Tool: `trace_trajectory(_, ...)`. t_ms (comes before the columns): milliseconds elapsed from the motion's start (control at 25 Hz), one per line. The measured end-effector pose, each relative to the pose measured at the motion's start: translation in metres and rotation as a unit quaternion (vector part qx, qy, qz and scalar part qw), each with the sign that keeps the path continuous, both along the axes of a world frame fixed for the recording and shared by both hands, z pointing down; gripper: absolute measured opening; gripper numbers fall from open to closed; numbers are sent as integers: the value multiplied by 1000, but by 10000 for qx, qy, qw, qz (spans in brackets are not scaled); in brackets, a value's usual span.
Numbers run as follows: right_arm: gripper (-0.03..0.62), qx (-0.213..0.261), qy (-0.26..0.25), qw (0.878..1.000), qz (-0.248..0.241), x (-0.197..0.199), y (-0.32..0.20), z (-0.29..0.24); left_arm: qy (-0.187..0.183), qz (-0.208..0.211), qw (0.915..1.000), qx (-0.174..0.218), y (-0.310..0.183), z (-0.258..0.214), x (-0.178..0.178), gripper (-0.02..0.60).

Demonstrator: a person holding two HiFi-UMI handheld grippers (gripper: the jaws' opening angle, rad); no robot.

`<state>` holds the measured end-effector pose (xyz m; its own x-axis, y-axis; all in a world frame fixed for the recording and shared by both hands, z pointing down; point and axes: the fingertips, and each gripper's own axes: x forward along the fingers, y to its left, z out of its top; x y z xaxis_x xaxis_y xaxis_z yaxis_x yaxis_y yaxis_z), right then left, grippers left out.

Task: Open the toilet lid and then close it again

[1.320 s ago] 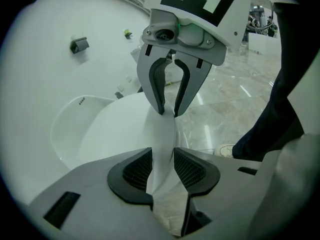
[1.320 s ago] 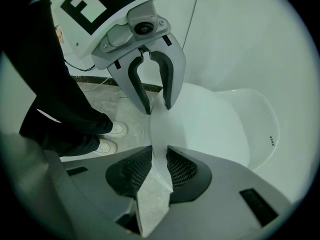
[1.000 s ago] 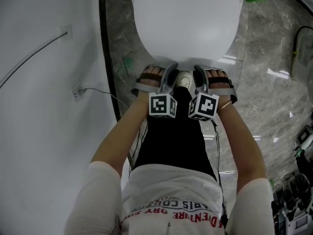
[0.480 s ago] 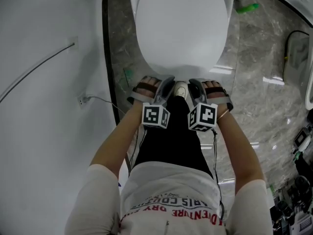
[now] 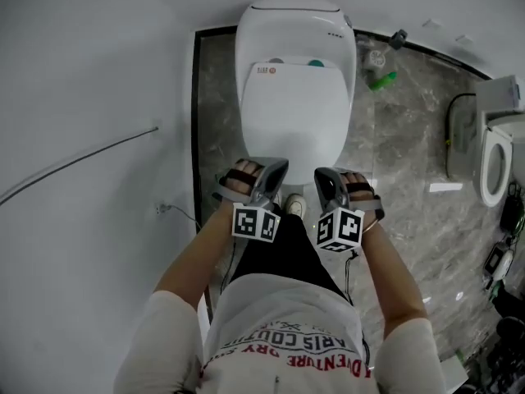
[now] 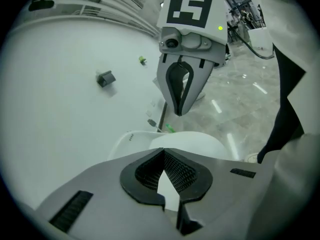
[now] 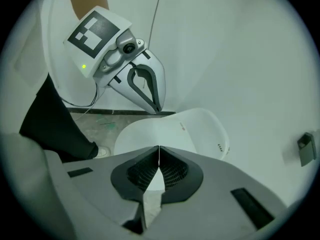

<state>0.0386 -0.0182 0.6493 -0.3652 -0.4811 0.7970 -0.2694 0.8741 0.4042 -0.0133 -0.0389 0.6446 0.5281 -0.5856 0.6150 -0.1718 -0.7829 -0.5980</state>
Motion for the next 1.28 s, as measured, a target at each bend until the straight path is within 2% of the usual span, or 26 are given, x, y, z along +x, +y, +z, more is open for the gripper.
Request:
trace_trajectory(200, 15, 483, -488, 9961, 550, 2, -18, -108, 693, -527, 9955, 381, -14, -113, -3, 8)
trace_trajectory(440, 15, 1151, -936, 9843, 955, 9, -29, -223, 1333, -905, 9829, 892, -21, -235, -4, 8)
trace_trajectory(520, 15, 1274, -1153, 9788, 1111, 9, -26, -257, 1644, -1034, 9758, 1008, -19, -276, -6, 8)
trace_trajectory(640, 15, 1481, -1560, 9664, 1407, 10, -26, -303, 2171, -1238, 9619, 1107, -21, -332, -9, 8)
trace_trajectory(760, 15, 1657, -1961, 9508, 1734, 12, -27, -341, 2707, -1458, 9467, 963, -20, -369, -13, 8)
trace_trajectory(960, 15, 1846, -2626, 9203, 2238, 15, -27, -390, 3776, -1855, 9042, 735, -13, -420, -22, 8)
trace_trajectory(1080, 15, 1807, -3154, 8980, 2480, 17, -26, -411, 4209, -2025, 8822, 598, -9, -437, -31, 8)
trace_trajectory(1160, 15, 1773, -3411, 8869, 2561, 19, -27, -421, 4369, -2122, 8724, 552, -9, -444, -38, 8)
trace_trajectory(1280, 15, 1706, -3701, 8738, 2654, 17, -28, -430, 4449, -2217, 8656, 597, -7, -452, -47, 8)
